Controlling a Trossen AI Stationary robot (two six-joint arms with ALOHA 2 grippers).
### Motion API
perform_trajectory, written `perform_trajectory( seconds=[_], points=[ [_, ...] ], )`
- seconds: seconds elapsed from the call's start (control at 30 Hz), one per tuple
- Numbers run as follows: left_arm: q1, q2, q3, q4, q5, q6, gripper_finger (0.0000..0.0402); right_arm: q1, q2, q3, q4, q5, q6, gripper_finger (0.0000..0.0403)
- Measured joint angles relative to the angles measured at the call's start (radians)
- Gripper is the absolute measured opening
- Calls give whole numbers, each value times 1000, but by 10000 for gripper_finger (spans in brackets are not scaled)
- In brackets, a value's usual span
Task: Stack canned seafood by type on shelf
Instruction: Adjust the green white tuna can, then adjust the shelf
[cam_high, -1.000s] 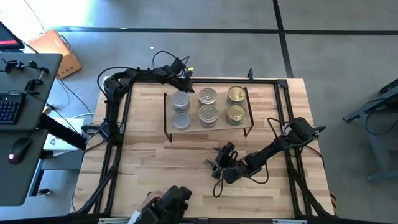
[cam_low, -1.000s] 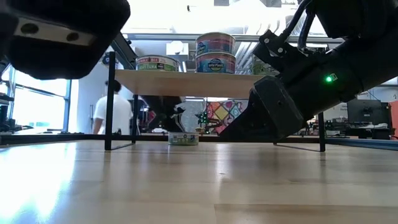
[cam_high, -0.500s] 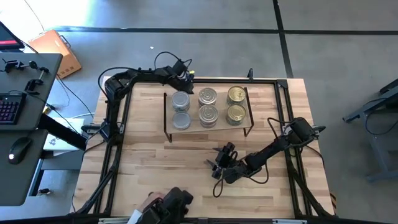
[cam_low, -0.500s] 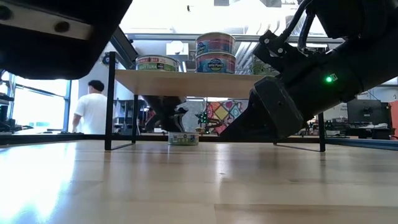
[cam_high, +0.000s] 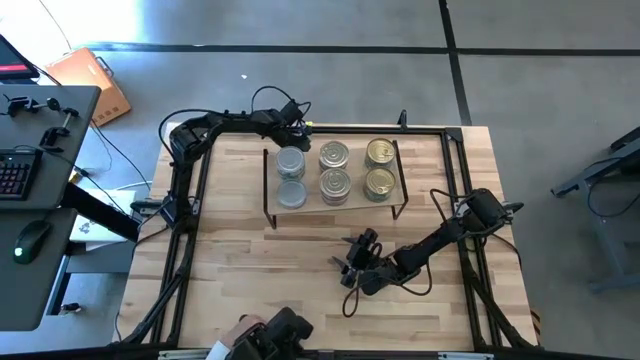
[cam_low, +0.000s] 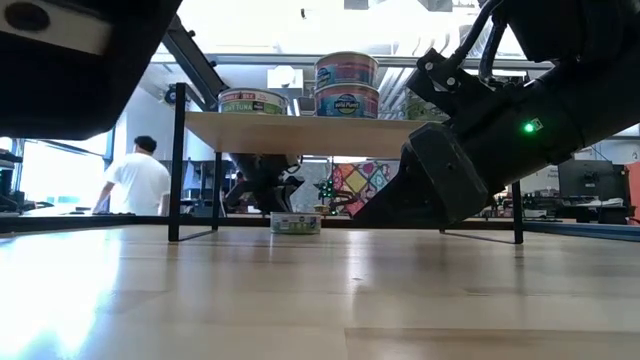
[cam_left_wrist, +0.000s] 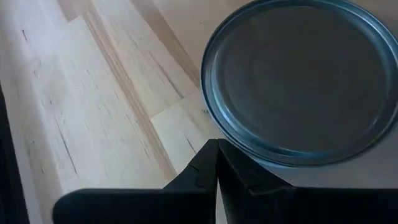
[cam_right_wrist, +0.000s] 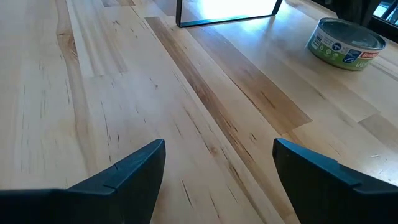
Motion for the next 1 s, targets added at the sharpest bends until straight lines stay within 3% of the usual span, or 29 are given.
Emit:
perform_trajectory(
  seconds=[0.47,1.0],
  points=[
    [-10,0,1,-17,1,17,0,0,0,0,-3,0,0,291],
    [122,0,102,38,-1,-119,0,0,0,0,-4,0,0,291]
  ],
)
